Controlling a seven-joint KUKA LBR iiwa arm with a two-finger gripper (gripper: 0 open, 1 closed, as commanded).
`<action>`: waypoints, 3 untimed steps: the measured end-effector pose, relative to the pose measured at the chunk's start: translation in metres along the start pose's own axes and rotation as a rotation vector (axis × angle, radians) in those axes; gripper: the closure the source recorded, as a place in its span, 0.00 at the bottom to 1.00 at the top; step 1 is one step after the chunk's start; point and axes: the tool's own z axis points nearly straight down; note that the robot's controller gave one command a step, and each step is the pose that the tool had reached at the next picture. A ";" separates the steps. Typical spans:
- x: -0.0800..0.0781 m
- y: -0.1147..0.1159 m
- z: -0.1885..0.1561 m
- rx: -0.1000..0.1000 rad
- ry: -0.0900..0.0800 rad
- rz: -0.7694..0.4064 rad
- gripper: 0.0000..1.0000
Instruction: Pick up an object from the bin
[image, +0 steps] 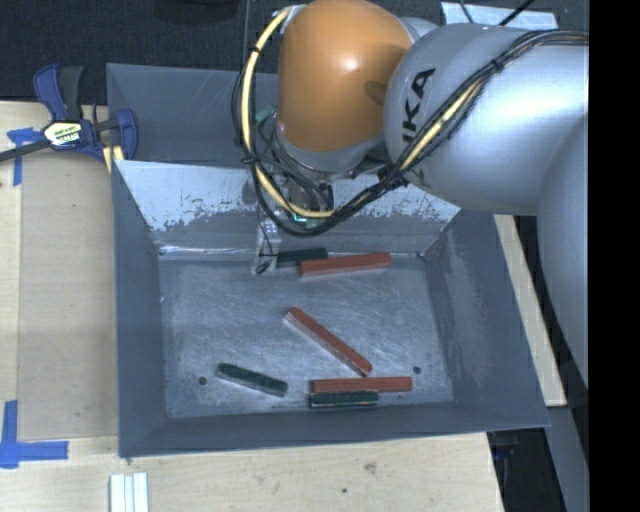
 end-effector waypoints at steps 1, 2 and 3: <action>0.012 -0.001 0.136 0.001 0.000 -0.148 0.00; 0.003 -0.068 0.164 0.002 -0.006 -0.062 0.00; 0.023 -0.125 0.171 0.002 -0.006 0.018 0.00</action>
Offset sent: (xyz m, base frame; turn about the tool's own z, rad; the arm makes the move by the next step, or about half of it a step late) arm -0.0113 -0.0007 -0.1313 -0.1467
